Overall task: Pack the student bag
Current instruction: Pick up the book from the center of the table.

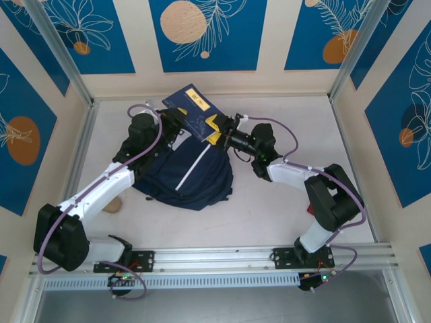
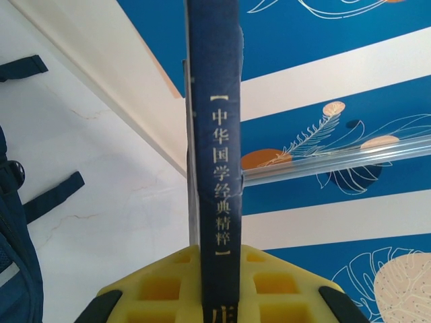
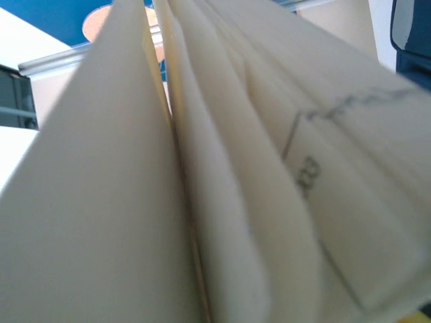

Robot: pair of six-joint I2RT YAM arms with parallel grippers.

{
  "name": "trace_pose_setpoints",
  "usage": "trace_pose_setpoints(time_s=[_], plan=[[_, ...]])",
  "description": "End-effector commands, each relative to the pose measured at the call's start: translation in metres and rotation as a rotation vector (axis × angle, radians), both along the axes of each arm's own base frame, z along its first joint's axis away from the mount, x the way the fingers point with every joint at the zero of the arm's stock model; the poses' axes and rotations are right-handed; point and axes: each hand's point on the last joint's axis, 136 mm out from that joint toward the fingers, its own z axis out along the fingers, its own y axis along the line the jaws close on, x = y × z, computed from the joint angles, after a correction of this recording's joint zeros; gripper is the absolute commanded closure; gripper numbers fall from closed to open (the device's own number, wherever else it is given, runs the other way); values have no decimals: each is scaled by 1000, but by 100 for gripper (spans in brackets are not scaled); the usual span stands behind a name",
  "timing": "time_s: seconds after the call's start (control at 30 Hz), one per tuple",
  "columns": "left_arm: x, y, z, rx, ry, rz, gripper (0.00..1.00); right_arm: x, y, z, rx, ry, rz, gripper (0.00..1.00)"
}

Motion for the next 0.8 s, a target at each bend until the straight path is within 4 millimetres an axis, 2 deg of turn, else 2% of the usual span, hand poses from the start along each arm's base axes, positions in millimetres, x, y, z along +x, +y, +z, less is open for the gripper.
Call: trace_pose_setpoints(time_s=[0.0, 0.1, 0.13, 0.27, 0.4, 0.47, 0.57, 0.67, 0.77], plan=[[1, 10, 17, -33, -52, 33, 100, 0, -2, 11, 36, -47, -26, 61], [0, 14, 12, -19, -44, 49, 100, 1, -4, 7, 31, -41, -42, 75], [-1, 15, 9, -8, -39, 53, 96, 1, -6, 5, 28, -41, -50, 79], [-7, 20, -6, 95, 4, 51, 69, 4, -13, -5, -23, -37, -68, 91], [-22, 30, -33, 244, 63, 39, 42, 4, -32, -16, -134, -57, -101, 95], [-30, 33, -43, 337, 70, 8, 31, 4, -45, -21, -211, -61, -125, 95], [-43, 36, -53, 496, 87, -60, 21, 0, -72, -28, -344, -68, -177, 96], [-52, 31, -58, 635, 79, -168, 18, -6, -103, -31, -481, -76, -256, 96], [-61, 17, -68, 732, 71, -305, 15, -13, -135, -28, -597, -87, -328, 96]])
